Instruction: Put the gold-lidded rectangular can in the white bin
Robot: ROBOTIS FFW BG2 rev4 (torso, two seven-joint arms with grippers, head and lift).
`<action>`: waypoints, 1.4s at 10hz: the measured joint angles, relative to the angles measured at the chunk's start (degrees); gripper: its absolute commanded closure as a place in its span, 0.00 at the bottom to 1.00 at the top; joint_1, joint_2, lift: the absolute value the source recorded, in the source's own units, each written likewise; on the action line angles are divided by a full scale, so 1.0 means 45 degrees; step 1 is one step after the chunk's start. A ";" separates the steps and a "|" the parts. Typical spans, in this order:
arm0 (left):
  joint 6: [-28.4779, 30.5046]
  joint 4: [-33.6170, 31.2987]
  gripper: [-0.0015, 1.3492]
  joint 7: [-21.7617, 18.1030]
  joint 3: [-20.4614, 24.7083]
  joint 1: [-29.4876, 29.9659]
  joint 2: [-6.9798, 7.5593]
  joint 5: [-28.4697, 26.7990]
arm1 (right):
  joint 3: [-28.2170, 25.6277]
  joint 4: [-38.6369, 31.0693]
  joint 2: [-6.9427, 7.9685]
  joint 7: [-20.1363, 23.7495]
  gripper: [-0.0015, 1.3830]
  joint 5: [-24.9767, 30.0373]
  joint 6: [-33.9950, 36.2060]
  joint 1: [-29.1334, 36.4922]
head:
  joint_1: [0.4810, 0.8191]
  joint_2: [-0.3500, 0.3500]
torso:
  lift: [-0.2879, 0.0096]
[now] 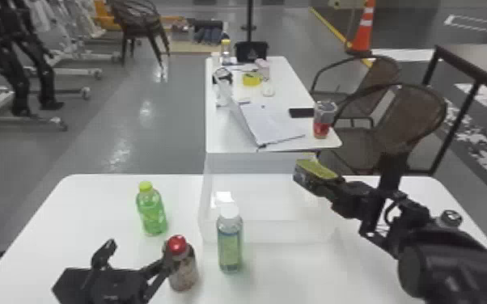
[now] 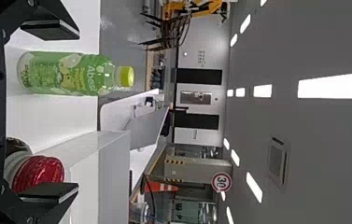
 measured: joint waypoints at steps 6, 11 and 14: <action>-0.0013 0.0075 0.12 0.0000 -0.0096 -0.0069 0.0105 0.0127 | 0.0140 0.3008 0.0117 0.0928 0.46 -0.0076 -0.0570 -0.1612 | 0.20 0.50 | 0.63; -0.0114 0.0116 0.12 -0.0019 -0.0082 -0.0052 0.0161 0.0200 | 0.0140 0.3181 0.0117 0.0941 0.20 -0.0455 -0.0812 -0.1603 | 0.20 0.50 | 0.63; -0.0157 0.0116 0.12 -0.0019 -0.0076 -0.0052 0.0168 0.0201 | 0.0101 0.1038 0.0117 0.0601 0.20 -0.0947 -0.1015 -0.0489 | 0.20 0.50 | 0.63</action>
